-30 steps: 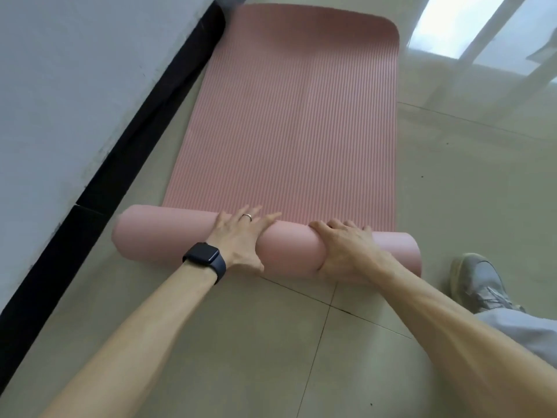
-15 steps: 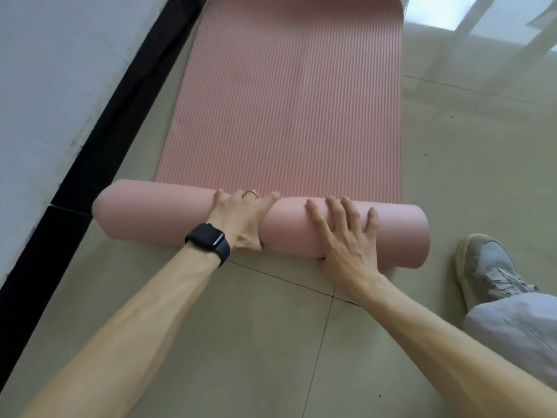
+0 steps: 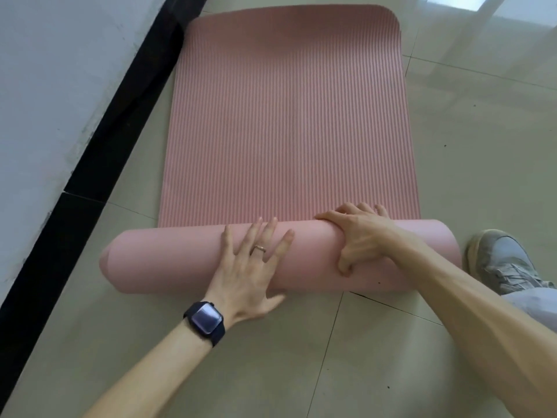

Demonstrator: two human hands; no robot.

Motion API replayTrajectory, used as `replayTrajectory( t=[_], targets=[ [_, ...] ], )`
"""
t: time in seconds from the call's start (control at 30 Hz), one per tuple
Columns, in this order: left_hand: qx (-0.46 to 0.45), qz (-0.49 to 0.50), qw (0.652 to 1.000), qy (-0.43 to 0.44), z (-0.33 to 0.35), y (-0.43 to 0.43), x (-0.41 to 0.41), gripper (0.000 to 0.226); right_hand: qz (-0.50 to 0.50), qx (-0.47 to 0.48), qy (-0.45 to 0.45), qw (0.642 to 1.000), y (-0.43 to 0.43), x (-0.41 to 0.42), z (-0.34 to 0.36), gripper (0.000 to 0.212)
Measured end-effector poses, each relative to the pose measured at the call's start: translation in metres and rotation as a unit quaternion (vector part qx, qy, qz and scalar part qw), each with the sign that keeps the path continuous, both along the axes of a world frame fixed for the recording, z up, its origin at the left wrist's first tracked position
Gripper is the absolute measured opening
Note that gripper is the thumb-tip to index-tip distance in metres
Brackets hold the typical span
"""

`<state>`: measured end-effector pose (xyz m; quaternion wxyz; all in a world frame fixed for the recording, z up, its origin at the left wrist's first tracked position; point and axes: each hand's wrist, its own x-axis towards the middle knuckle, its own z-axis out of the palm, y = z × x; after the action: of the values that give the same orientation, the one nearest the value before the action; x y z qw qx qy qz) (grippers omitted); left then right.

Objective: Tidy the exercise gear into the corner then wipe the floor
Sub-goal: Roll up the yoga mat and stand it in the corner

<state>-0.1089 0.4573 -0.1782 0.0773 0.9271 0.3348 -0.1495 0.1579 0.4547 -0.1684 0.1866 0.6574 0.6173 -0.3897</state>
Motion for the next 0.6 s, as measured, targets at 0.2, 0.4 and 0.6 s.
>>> replayTrajectory(
  t=[0.2,0.4,0.6],
  targets=[
    [-0.015,0.005,0.999,0.034,-0.012,0.055,0.018,0.131,-0.05,0.339,-0.032,0.939,-0.082,-0.056,-0.007,0.091],
    [-0.118,0.062,0.991,0.031,0.0,0.092,0.034,0.12,0.033,0.292,-0.125,0.948,-0.06,-0.057,-0.036,0.119],
    [0.033,0.033,0.999,-0.001,0.007,0.052,0.004,0.122,0.062,0.228,-0.075,0.969,0.017,-0.019,-0.006,0.113]
  ],
)
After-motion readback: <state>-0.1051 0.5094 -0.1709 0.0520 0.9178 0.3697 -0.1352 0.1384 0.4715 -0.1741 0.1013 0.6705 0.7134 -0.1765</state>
